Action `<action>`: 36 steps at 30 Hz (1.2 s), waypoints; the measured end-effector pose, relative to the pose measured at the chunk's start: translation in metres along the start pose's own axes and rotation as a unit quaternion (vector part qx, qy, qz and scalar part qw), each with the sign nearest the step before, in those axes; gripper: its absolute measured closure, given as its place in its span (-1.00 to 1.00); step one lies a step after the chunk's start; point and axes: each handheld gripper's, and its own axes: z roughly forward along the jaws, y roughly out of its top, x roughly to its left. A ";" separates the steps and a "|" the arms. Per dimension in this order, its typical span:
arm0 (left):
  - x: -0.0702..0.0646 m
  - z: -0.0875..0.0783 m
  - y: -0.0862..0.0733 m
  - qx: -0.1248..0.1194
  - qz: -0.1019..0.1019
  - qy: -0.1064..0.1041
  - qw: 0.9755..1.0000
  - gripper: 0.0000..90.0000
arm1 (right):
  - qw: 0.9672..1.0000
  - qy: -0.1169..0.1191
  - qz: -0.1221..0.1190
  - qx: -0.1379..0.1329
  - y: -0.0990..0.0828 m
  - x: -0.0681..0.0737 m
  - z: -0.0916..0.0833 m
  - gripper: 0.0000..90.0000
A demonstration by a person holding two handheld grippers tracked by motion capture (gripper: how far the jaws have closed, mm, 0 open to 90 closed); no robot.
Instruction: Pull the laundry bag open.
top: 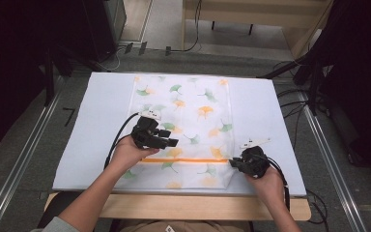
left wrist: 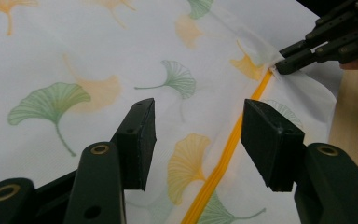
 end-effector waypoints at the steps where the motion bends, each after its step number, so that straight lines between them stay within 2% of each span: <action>1: -0.001 0.001 0.000 0.000 0.001 -0.005 1.000 0.06 | 1.000 0.008 0.006 0.003 0.001 -0.001 -0.001 0.90; 4: -0.007 0.006 -0.001 0.000 0.018 -0.014 1.000 0.14 | 1.000 0.016 0.007 0.001 0.002 -0.002 -0.003 0.90; 9: -0.015 0.011 -0.001 0.000 0.032 -0.026 0.999 0.25 | 0.999 0.030 0.013 -0.012 0.005 -0.002 -0.011 0.90; 12: -0.019 0.014 -0.001 0.007 0.032 -0.032 0.999 0.25 | 0.999 0.035 0.017 -0.019 0.007 -0.001 -0.015 0.90; 16: -0.028 0.021 -0.001 0.012 0.042 -0.035 0.998 0.21 | 0.998 0.043 0.024 -0.032 0.008 -0.001 -0.020 0.90; 18: -0.031 0.024 0.000 0.018 0.034 -0.045 0.998 0.13 | 0.998 0.046 0.025 -0.035 0.009 0.000 -0.022 0.90; 21: -0.037 0.028 0.000 0.016 0.044 -0.048 0.998 0.14 | 0.997 0.055 0.025 -0.042 0.010 0.001 -0.025 0.90; 28: -0.047 0.036 0.001 0.008 0.046 -0.063 0.997 0.14 | 0.997 0.056 0.016 -0.053 0.010 0.004 -0.030 0.90; 32: -0.053 0.041 0.001 0.007 0.048 -0.072 0.996 0.25 | 0.997 0.058 0.015 -0.057 0.011 0.005 -0.032 0.90; 36: -0.059 0.048 0.001 0.015 0.050 -0.080 0.995 0.32 | 0.998 0.047 0.007 -0.048 0.012 0.008 -0.031 0.90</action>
